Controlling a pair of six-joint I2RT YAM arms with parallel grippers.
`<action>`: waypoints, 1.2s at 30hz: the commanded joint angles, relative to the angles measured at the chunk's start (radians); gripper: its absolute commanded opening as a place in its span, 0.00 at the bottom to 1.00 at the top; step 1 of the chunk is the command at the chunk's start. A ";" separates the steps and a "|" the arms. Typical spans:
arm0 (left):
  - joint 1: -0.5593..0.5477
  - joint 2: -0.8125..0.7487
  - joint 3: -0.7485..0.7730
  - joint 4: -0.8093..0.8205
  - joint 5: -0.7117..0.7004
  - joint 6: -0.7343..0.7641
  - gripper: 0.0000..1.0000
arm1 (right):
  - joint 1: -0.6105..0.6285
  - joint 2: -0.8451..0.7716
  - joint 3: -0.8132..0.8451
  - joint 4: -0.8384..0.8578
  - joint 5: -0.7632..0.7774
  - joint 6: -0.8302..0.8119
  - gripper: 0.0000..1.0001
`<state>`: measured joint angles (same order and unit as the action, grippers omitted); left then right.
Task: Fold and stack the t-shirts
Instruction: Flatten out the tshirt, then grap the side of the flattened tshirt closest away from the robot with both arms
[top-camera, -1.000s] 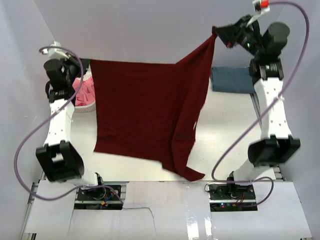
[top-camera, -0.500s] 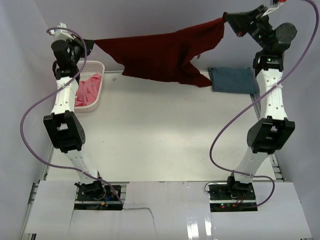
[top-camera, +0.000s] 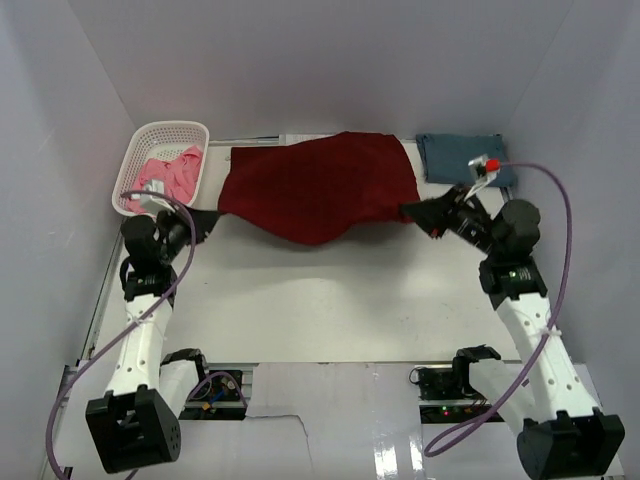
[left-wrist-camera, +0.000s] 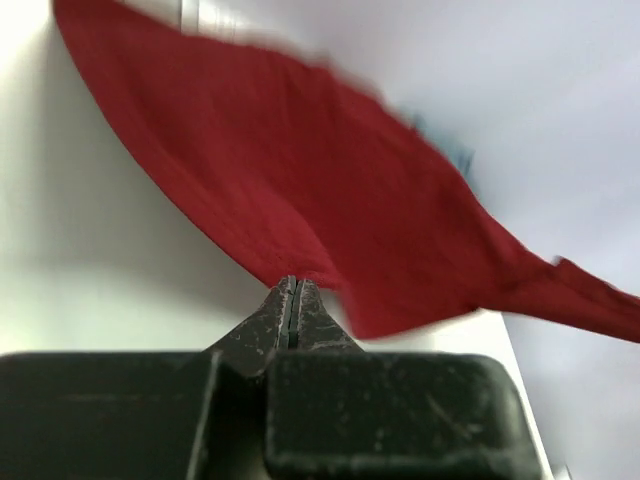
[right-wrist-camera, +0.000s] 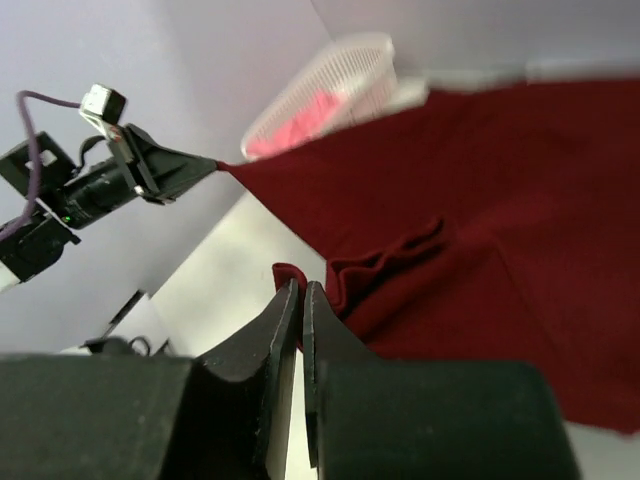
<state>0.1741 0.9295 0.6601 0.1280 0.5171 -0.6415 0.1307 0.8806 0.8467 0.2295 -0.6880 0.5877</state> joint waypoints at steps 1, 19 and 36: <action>-0.004 -0.098 -0.101 -0.230 0.092 0.032 0.00 | 0.004 -0.118 -0.181 -0.373 0.094 0.021 0.08; -0.007 -0.034 0.061 -1.054 -0.388 -0.109 0.00 | 0.015 -0.391 -0.119 -1.171 0.303 -0.097 0.08; -0.005 0.109 0.030 -0.910 -0.473 -0.147 0.00 | 0.015 -0.166 -0.209 -0.948 0.328 -0.172 0.08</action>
<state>0.1680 1.0187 0.6762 -0.8360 0.0898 -0.7761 0.1406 0.6788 0.6258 -0.8314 -0.3679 0.4458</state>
